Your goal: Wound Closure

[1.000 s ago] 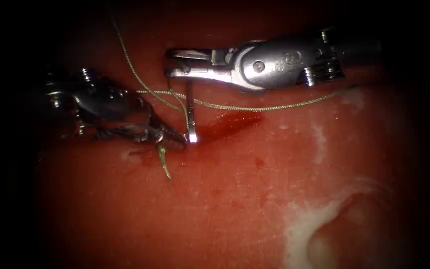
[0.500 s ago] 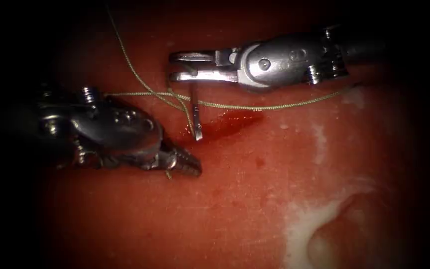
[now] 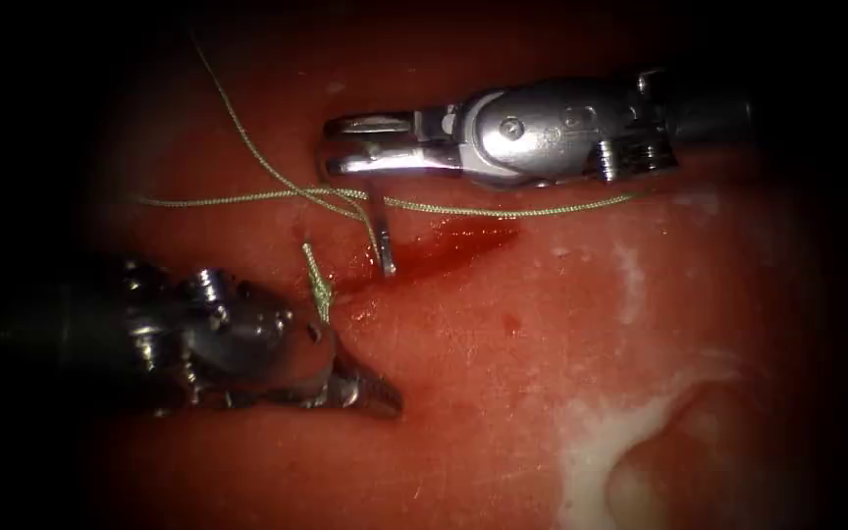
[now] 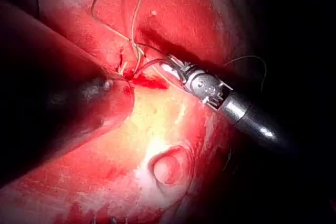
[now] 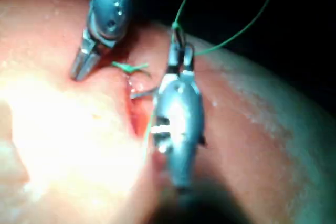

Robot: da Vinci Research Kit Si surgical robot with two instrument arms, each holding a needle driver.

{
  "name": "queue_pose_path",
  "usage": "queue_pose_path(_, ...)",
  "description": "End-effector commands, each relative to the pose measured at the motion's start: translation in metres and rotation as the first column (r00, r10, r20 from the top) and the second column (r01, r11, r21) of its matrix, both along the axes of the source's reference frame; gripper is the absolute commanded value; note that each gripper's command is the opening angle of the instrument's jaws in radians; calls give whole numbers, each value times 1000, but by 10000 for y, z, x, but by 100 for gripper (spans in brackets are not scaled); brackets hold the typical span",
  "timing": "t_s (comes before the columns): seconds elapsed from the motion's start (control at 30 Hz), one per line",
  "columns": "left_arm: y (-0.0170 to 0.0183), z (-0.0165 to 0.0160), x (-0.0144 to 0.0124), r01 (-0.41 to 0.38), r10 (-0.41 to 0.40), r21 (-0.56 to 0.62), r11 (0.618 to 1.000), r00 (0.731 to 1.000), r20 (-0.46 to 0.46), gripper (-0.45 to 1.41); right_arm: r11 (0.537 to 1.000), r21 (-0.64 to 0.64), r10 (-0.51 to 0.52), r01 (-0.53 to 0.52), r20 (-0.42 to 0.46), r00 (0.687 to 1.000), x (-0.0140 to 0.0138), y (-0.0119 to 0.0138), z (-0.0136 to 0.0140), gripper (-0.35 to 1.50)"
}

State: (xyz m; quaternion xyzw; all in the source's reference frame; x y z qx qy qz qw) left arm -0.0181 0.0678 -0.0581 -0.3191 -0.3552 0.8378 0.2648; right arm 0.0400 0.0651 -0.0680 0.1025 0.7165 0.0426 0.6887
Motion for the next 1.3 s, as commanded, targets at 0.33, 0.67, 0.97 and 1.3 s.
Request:
queue_pose_path(0.33, -4, 8, -12, 0, 0, -2, 1000, 1000, -1, 9, 995, 95, 22, -24, 21, 1000, 7, 5, 2, -35)
queue_pose_path(0.67, -4, 12, -14, 4, -4, 6, 1000, 1000, -6, 9, 979, 195, 46, -55, 49, 998, 7, 7, 2, -35)
queue_pose_path(0.97, -8, 11, 4, 5, -5, 1, 1000, 1000, -9, 8, 982, 187, -19, 2, 92, 996, 9, -4, 10, -35)
queue_pose_path(1.3, -19, 27, -4, 12, -12, -6, 1000, 1000, -23, 8, 945, 326, -37, 2, 99, 994, 8, -4, 8, -35)
